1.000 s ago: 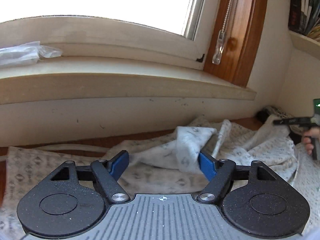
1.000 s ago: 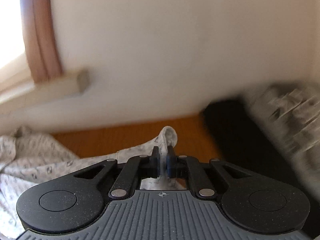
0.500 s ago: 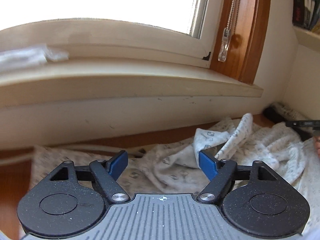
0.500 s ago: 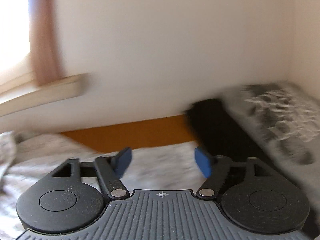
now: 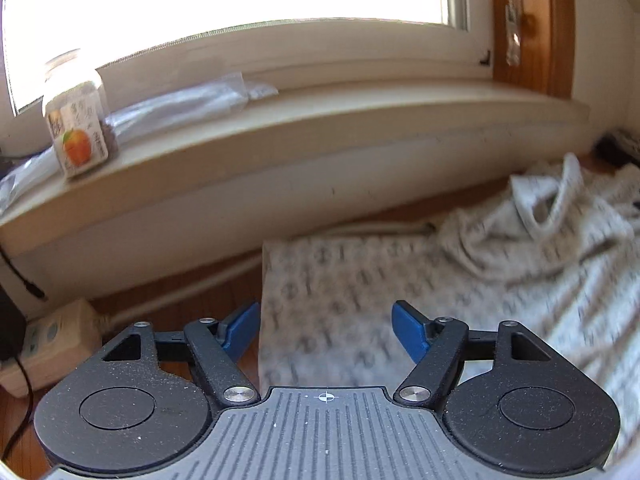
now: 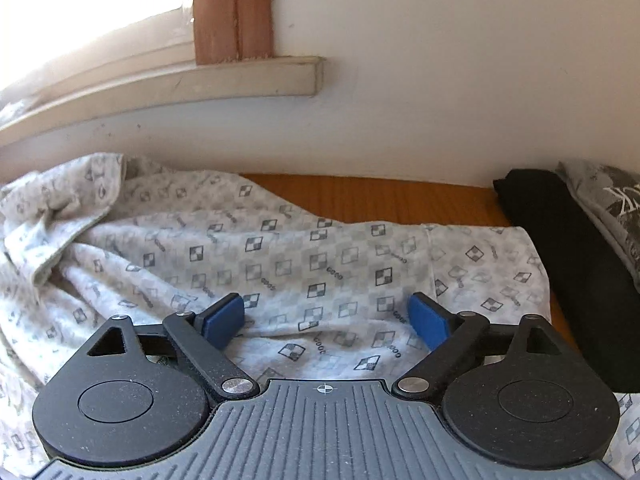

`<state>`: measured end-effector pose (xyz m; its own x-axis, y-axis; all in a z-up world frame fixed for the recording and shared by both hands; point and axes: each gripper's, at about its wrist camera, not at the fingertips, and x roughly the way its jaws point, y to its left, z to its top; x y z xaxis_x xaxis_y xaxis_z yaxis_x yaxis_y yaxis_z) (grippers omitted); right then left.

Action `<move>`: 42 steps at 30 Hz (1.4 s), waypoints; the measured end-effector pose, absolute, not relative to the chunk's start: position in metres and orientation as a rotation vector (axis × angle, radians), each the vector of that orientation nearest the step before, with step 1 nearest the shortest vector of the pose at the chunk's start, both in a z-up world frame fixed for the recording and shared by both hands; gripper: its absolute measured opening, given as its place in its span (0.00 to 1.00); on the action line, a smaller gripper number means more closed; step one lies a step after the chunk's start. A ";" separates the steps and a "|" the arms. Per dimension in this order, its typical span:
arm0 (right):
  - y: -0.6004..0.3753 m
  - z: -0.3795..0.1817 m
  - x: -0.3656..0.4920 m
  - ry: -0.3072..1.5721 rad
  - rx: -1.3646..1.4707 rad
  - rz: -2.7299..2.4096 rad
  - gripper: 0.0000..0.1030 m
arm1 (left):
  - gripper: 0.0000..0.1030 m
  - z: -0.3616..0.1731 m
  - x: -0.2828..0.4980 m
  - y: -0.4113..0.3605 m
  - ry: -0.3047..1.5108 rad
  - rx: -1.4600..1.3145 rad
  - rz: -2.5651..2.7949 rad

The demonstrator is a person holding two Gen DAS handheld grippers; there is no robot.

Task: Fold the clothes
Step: 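Release the sheet from the right tool and hover both tools over it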

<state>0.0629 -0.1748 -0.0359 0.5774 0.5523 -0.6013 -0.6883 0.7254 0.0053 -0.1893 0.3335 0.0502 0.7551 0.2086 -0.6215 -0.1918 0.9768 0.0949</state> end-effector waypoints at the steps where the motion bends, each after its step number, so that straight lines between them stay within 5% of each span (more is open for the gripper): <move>1: -0.174 -0.036 0.061 0.614 -0.245 0.733 0.86 | 0.74 0.047 -0.194 0.332 0.691 0.036 0.221; 18: -0.188 -0.036 0.060 0.621 -0.247 0.787 0.90 | 0.73 0.039 -0.274 0.316 0.710 -0.056 0.244; 31: -0.185 -0.035 0.069 0.624 -0.244 0.795 0.91 | 0.74 0.059 -0.169 0.348 0.712 0.146 0.096; 40: -0.187 -0.035 0.070 0.626 -0.236 0.799 0.92 | 0.59 0.047 -0.142 0.340 0.737 0.164 -0.131; 42: -0.188 -0.034 0.071 0.627 -0.229 0.801 0.92 | 0.35 0.046 -0.141 0.337 0.737 0.153 -0.152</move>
